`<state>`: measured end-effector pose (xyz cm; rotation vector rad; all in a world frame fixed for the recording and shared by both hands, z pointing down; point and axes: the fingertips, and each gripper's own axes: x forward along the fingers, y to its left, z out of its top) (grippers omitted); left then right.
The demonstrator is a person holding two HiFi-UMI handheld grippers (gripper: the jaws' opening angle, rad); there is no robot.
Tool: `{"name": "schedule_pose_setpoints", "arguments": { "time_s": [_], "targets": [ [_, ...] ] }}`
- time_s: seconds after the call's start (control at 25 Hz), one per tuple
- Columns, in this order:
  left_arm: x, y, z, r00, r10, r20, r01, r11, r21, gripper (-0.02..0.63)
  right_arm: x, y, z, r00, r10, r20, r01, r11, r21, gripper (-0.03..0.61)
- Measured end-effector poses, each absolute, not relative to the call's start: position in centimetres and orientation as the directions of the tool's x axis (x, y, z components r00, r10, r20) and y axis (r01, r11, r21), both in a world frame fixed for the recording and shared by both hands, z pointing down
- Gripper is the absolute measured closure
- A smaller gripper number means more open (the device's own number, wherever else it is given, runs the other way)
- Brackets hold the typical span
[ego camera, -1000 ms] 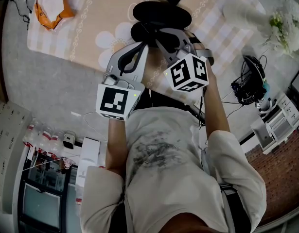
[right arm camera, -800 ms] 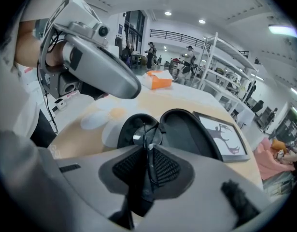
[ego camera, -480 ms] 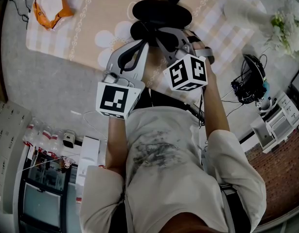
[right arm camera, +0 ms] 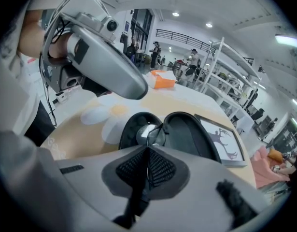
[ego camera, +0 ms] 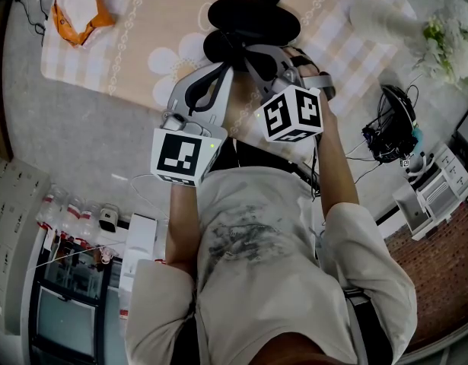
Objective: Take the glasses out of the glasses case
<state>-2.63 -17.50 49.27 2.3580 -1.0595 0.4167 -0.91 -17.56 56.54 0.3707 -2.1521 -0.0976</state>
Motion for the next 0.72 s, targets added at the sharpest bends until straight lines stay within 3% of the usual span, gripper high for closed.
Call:
{"name": "schedule_pose_setpoints", "arguments": {
  "time_s": [0.72],
  "targets": [
    [-2.45,-17.42,49.08,0.654,-0.595,0.466,-0.753,-0.57,0.328,0.604,-0.52,-17.89,55.7,-0.532,-0.317,0.785,-0.259,0.944,0.206,0.56]
  ]
}}
